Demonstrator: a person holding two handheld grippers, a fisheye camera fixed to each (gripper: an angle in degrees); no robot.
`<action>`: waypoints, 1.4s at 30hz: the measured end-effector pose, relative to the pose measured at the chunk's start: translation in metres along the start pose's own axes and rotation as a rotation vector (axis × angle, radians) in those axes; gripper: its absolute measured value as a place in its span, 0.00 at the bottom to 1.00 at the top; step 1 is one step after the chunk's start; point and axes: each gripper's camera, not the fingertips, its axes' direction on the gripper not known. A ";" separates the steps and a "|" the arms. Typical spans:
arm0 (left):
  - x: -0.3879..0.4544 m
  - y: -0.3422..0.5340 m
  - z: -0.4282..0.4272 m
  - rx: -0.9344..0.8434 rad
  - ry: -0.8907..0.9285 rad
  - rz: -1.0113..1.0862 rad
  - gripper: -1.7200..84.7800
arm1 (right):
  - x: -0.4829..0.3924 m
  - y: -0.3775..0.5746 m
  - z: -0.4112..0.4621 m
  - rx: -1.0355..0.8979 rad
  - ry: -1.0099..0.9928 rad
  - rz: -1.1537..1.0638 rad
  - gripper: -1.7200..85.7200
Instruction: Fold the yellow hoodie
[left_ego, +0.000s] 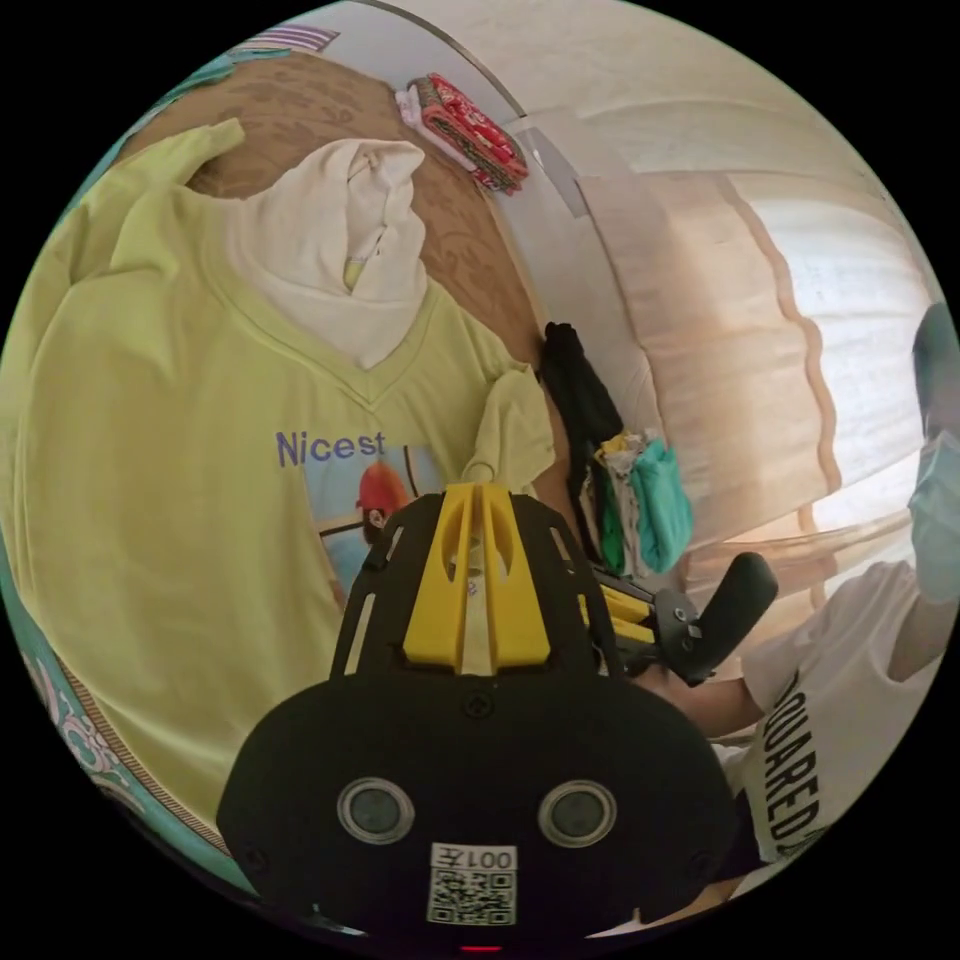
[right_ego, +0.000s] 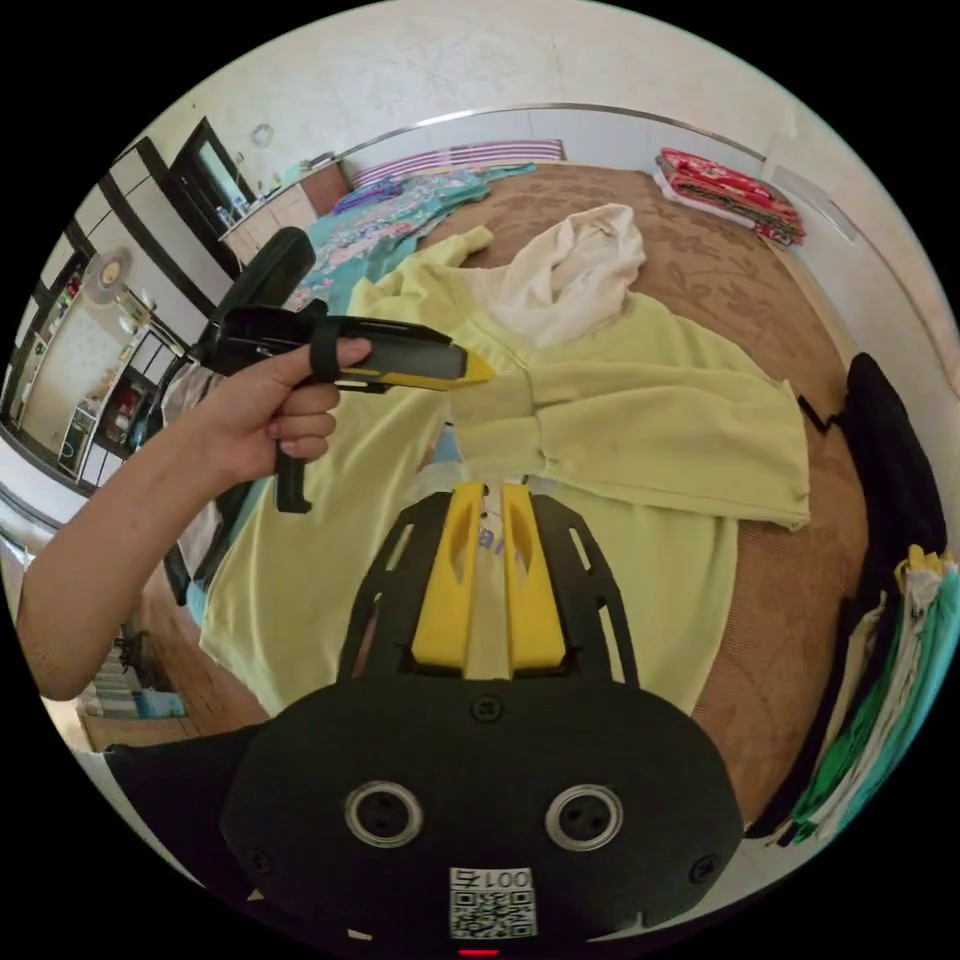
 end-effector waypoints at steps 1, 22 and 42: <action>0.001 -0.002 -0.001 0.006 0.015 0.008 0.01 | -0.003 -0.002 0.000 0.004 0.004 -0.007 0.11; 0.034 -0.054 -0.014 -0.025 -0.016 0.054 0.01 | -0.043 0.049 -0.086 0.140 0.140 0.085 0.02; 0.045 -0.235 0.117 -0.143 -0.102 0.297 0.06 | 0.123 0.023 -0.005 -0.064 0.420 -0.154 0.16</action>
